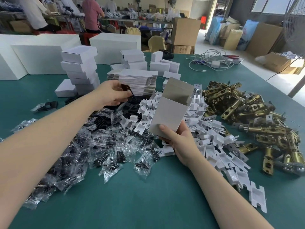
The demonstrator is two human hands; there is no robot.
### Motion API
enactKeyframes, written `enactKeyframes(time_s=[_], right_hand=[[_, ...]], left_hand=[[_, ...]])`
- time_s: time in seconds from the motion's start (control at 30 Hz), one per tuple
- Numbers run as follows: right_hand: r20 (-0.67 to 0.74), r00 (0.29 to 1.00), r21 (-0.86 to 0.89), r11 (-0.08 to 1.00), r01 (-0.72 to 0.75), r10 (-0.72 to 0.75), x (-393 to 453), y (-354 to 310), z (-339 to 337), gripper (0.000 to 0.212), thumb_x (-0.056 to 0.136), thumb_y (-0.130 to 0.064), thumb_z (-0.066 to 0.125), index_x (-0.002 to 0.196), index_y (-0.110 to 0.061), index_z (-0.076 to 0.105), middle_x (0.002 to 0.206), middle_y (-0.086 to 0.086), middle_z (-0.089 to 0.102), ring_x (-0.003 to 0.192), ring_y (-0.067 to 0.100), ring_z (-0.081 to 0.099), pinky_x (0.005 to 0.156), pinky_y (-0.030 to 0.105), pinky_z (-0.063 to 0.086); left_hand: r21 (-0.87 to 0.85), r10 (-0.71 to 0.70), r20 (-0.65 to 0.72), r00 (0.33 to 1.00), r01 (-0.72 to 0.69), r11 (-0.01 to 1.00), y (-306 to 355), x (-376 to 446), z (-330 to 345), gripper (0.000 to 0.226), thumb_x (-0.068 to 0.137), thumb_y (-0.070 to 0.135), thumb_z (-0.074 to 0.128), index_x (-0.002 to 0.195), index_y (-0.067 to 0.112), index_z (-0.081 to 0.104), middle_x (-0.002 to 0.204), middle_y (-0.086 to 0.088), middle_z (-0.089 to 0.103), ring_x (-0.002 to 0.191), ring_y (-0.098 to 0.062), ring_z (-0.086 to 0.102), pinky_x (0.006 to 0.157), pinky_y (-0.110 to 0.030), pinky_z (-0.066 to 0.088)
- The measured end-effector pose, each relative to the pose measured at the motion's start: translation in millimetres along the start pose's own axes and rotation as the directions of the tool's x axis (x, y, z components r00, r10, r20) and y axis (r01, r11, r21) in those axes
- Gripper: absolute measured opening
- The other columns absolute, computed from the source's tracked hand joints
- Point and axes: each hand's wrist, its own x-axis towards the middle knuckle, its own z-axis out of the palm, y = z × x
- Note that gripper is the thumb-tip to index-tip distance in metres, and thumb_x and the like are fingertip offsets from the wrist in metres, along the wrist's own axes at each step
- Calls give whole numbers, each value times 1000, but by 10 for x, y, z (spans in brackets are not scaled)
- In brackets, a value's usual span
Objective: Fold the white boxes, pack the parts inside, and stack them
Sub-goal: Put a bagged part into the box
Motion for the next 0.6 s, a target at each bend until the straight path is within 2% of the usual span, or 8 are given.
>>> enactKeyframes(time_s=[0.13, 0.23, 0.3, 0.37, 0.4, 0.43, 0.5, 0.6], right_hand=[[0, 1000, -16, 1000, 4, -4, -3, 10, -3, 52, 75, -19, 76, 123, -23, 56, 122, 5, 68, 110, 24, 66, 92, 42, 56], [-1, 1000, -23, 1000, 4, -4, 2, 18, -9, 48, 78, -17, 75, 121, -24, 56, 121, 4, 69, 108, 23, 67, 90, 42, 57], [0, 1000, -18, 1000, 6, -6, 1, 18, -7, 53, 73, -23, 77, 121, -24, 56, 120, 4, 69, 109, 23, 67, 90, 40, 57], [2, 1000, -17, 1000, 6, -6, 4, 19, -10, 55, 70, -26, 77, 121, -25, 56, 119, 2, 70, 108, 22, 67, 88, 39, 57], [3, 1000, -17, 1000, 6, -6, 6, 20, -8, 55, 70, -26, 78, 121, -25, 57, 118, 1, 70, 107, 21, 67, 88, 39, 57], [4, 1000, -18, 1000, 8, -8, 11, 21, -6, 55, 70, -26, 78, 121, -26, 57, 117, 0, 71, 107, 20, 68, 88, 39, 57], [6, 1000, -20, 1000, 14, -14, 17, 25, -2, 56, 70, -26, 78, 121, -26, 57, 118, 0, 71, 106, 20, 68, 87, 38, 57], [10, 1000, -24, 999, 28, -28, 14, 28, 10, 57, 70, -25, 79, 122, -26, 57, 117, -1, 71, 103, 18, 70, 80, 30, 57]], left_hand=[[0, -24, -94, 995, 24, 1000, -59, -17, -49, 18, 80, 16, 80, 90, 20, 65, 86, 2, 70, 64, -5, 67, 51, -15, 50], [7, -47, -161, 986, 49, 999, -102, -34, -101, 14, 86, 28, 74, 96, 20, 69, 88, 2, 64, 57, -5, 61, 51, -15, 52], [150, -43, -171, 984, 69, 986, -116, -73, -133, 22, 93, 43, 63, 98, 24, 71, 93, 4, 61, 47, -4, 58, 48, -19, 53], [311, -27, -173, 984, 81, 947, -123, -102, -150, 30, 97, 51, 52, 96, 27, 71, 82, 0, 57, 38, -5, 54, 45, -22, 53], [327, -33, -180, 983, 91, 941, -125, -114, -157, 31, 98, 52, 49, 96, 28, 70, 75, -2, 56, 37, -6, 53, 45, -23, 52], [292, -52, -189, 981, 106, 950, -126, -123, -159, 31, 99, 52, 48, 97, 29, 69, 70, -3, 56, 37, -7, 53, 46, -23, 52], [105, -108, -200, 974, 131, 986, -117, -143, -162, 30, 99, 50, 48, 104, 27, 67, 73, -5, 66, 43, -8, 59, 50, -24, 53], [-148, -94, -186, 978, 66, 987, -80, -159, -179, 39, 95, 50, 55, 113, 18, 66, 80, 2, 74, 61, -8, 69, 55, -21, 55]])
